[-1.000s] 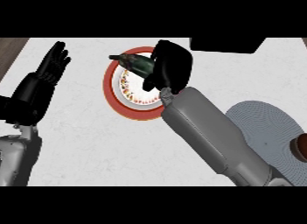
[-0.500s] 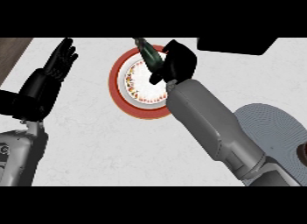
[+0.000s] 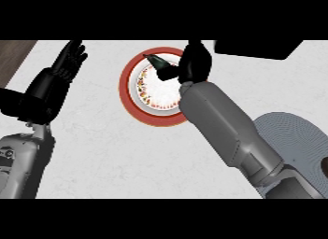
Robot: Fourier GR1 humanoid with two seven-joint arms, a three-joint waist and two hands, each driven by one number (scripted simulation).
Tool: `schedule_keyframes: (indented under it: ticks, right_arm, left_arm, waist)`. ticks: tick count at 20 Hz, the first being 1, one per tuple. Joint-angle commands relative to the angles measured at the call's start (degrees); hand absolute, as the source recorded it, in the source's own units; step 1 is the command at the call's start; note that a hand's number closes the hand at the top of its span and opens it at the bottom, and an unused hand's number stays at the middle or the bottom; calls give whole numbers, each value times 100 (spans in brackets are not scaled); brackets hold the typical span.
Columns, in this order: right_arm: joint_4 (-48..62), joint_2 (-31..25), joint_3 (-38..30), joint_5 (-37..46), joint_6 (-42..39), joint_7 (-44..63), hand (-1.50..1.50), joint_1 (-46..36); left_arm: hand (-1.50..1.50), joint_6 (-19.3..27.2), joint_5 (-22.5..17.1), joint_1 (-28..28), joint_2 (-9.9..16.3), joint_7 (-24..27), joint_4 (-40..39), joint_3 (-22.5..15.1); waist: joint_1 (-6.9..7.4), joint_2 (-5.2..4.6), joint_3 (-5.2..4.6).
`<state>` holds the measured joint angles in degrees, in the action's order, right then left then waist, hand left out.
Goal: Pick the eggplant from the placemat and place it in the plate
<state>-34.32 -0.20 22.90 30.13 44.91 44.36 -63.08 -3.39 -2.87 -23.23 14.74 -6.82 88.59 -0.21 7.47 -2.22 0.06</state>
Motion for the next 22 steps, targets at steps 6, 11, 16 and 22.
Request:
schedule_keyframes:
  ticks: [6,11,16,22]
  right_arm:
    - [-266,18,-315,-954,1683,-848,-150,-104]
    - [-558,18,-319,-1481,2158,-1353,-150,287]
    - [-1506,18,-113,-1777,2293,-1925,-150,1289]
    - [-3090,-170,229,-1404,1808,-2341,-150,2915]
  left_arm:
    - [0,4,-52,19,-27,-43,-55,79]
    - [0,-87,-133,255,223,-44,-5,364]
    - [0,-66,-104,563,300,-54,241,502]
    - [0,-12,12,964,202,143,406,537]
  waist:
    - [-73,45,1]
    - [-366,142,-1]
    - [-641,215,-1]
    - [-830,267,-6]
